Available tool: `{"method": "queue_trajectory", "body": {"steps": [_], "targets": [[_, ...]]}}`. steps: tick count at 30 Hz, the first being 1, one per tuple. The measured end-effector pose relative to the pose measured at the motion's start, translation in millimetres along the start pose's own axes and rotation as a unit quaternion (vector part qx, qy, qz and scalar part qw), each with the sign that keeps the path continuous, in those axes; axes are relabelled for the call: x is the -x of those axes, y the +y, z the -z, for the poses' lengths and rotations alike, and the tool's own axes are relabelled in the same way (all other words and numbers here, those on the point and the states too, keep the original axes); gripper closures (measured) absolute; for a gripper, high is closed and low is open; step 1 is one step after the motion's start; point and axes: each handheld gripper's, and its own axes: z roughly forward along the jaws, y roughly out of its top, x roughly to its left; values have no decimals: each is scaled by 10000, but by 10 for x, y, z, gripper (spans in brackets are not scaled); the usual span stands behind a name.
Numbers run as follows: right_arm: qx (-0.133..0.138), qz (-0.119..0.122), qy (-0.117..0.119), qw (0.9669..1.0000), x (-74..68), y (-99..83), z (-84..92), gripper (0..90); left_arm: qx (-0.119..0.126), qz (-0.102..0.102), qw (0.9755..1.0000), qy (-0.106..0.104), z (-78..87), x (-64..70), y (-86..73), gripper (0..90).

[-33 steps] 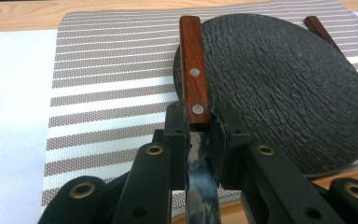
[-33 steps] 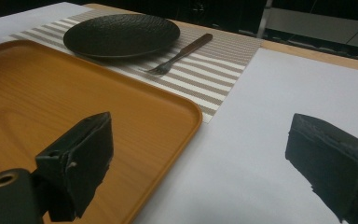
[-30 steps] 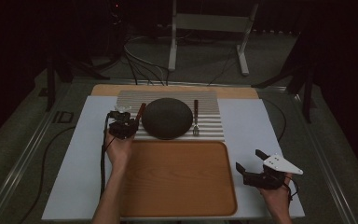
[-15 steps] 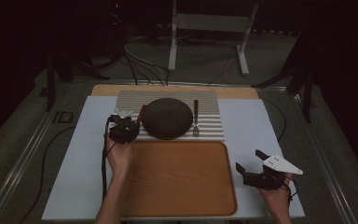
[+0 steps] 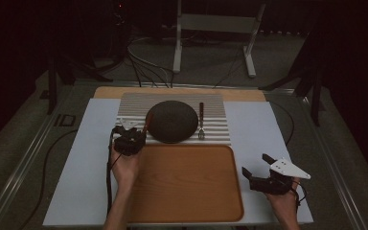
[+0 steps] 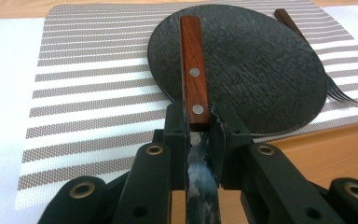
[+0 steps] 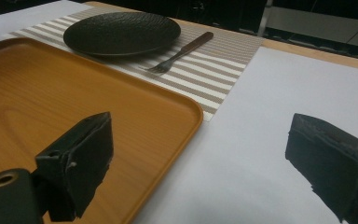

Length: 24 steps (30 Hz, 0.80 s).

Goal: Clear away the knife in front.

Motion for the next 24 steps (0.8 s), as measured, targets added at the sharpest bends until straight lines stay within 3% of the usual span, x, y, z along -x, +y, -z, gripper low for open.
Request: {"method": "queue_trajectory", "body": {"steps": [24], "targets": [[-8,25,23,10000,-23,9,-14,75,-35,93,9999,51,108,78,-356,785]]}}
